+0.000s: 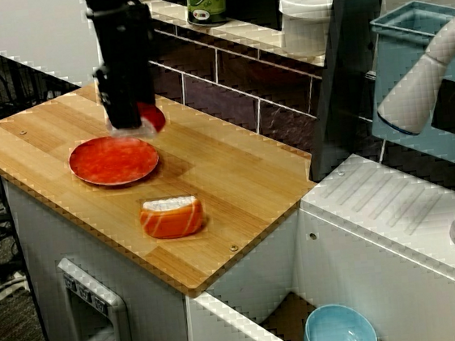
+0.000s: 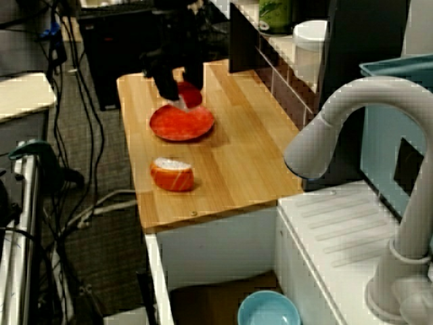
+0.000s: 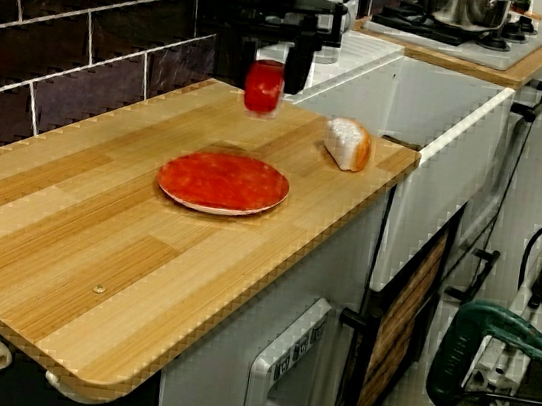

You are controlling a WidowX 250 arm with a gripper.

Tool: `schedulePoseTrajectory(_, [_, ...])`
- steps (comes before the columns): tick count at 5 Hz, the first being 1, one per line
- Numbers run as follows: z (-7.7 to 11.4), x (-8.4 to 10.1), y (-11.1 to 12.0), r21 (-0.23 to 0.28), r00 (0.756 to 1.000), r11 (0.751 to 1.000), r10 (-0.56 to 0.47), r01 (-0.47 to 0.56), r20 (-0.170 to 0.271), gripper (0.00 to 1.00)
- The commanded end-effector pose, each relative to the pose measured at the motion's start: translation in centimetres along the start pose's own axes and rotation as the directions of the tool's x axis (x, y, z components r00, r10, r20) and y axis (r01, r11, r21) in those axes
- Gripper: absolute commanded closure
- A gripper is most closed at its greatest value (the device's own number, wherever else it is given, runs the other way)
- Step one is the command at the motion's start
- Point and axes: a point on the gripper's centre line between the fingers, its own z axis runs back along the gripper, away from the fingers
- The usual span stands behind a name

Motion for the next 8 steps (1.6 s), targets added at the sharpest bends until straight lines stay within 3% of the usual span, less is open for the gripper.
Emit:
schedulePoseTrajectory(1, [0.2,-4.6,1.5,0.132,0.998,0.990,0.053,-0.049,-0.021,1.00])
schedulePoseTrajectory(3, [-1.3,-6.6,2.1,0.108,0.995,0.990,0.096,-0.092,-0.032,1.00])
schedulePoseTrajectory(4, [-1.9,-7.0,1.6,0.114,0.993,0.988,0.107,-0.101,-0.053,0.43])
schedulePoseTrajectory(5, [-2.0,-7.2,1.3,0.100,0.991,0.987,0.128,-0.122,-0.049,0.00])
schedulePoseTrajectory(7, [-0.4,-7.9,1.8,0.064,0.983,0.981,0.185,-0.184,-0.014,0.00])
schedulePoseTrajectory(8, [0.6,-8.6,2.2,0.080,0.982,0.979,0.190,-0.188,-0.019,0.00])
